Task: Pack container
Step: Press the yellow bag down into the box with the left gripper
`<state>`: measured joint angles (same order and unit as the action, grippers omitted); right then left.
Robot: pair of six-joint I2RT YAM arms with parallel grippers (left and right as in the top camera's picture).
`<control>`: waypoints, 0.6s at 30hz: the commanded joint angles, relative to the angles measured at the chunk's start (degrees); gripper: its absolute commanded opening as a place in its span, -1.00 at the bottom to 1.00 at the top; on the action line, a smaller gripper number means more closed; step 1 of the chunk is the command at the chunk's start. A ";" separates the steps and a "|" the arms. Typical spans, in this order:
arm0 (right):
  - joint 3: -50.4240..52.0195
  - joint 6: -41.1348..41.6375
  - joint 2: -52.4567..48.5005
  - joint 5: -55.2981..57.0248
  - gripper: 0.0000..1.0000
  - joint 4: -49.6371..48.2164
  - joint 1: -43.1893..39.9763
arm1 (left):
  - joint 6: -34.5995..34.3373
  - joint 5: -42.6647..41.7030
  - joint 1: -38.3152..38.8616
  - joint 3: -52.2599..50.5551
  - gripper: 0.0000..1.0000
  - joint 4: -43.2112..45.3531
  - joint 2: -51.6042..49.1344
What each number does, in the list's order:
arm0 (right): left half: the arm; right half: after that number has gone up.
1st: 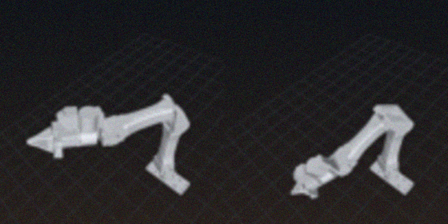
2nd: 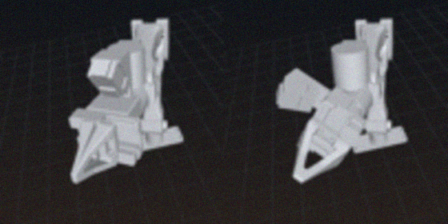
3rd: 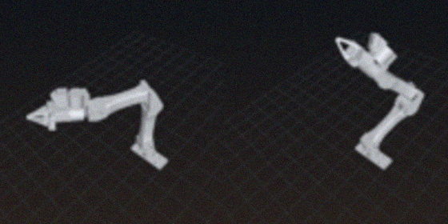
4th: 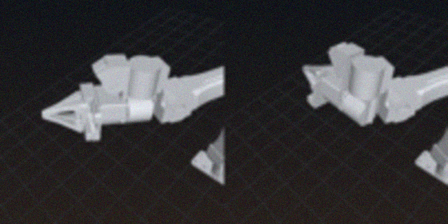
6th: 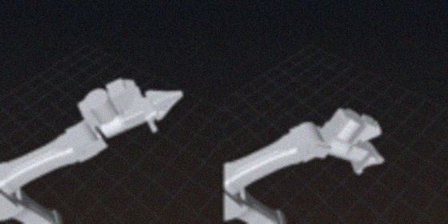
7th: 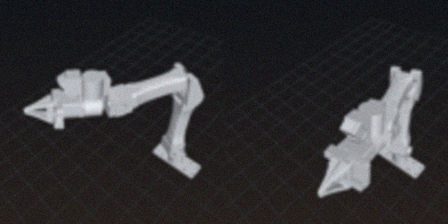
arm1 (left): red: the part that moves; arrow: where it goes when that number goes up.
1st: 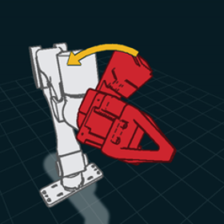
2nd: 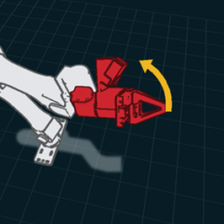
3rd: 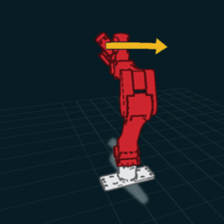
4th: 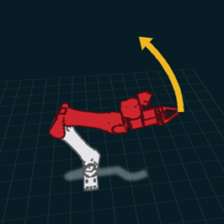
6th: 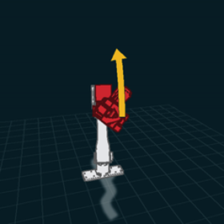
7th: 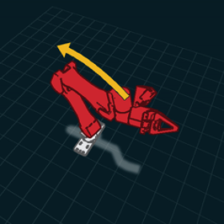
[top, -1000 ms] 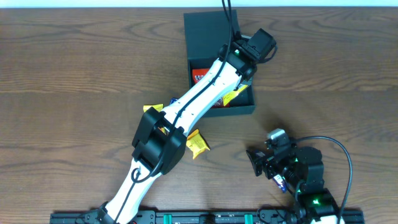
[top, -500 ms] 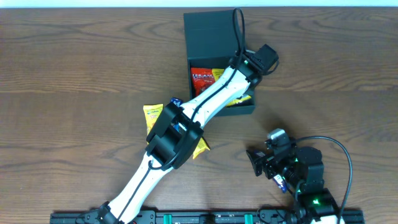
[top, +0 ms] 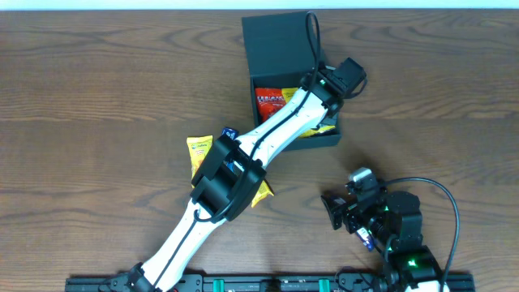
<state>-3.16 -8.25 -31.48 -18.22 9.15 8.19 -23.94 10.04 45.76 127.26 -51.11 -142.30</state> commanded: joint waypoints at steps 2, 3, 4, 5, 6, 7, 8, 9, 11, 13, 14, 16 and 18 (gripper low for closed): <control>0.22 -0.61 0.13 -0.02 0.98 0.04 -0.39 | -0.11 1.55 -0.50 1.22 -0.03 -0.90 3.13; 0.22 -0.61 0.13 -0.02 0.98 0.04 -0.39 | -0.11 1.53 -0.59 1.22 -0.02 -0.90 3.76; 0.22 -0.61 0.13 -0.02 0.98 0.04 -0.39 | -0.11 1.57 -0.66 1.22 -0.01 -0.92 4.52; 0.22 -0.61 0.13 -0.02 0.99 0.04 -0.39 | -0.11 1.53 -0.74 1.22 0.00 -0.92 4.98; 0.22 -0.61 0.13 -0.02 0.99 0.04 -0.39 | -0.11 1.53 -0.81 1.22 0.00 -1.01 5.33; 0.22 -0.61 0.13 -0.02 0.98 0.04 -0.39 | -0.35 1.51 -0.85 1.22 0.00 -1.25 5.62; 0.22 -0.61 0.13 -0.02 0.99 0.04 -0.39 | -0.55 1.51 -0.85 1.22 0.00 -1.38 5.62; 0.22 -0.61 0.13 -0.02 0.99 0.04 -0.39 | -0.57 0.92 -0.85 1.22 0.00 -1.51 5.62; 0.22 -0.61 0.13 -0.02 0.99 0.04 -0.39 | -2.08 0.83 -0.85 1.22 -0.09 -2.12 5.64; 0.22 -0.61 0.13 -0.02 0.99 0.04 -0.39 | -2.21 0.85 -0.90 1.22 -0.46 -2.69 5.84; 0.22 -0.61 0.13 -0.02 0.98 0.04 -0.39 | -2.54 0.87 -0.90 1.22 -0.60 -2.89 5.88; 0.22 -0.61 0.13 -0.02 0.99 0.04 -0.39 | -3.21 0.85 -0.98 1.22 -0.80 -3.30 5.88; 0.22 -0.61 0.13 0.00 0.98 0.04 -0.39 | -4.00 0.76 -0.98 1.20 -0.89 -3.93 5.88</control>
<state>-3.16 -8.25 -31.48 -18.22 9.15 8.19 -26.50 10.66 45.10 127.26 -54.28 -137.88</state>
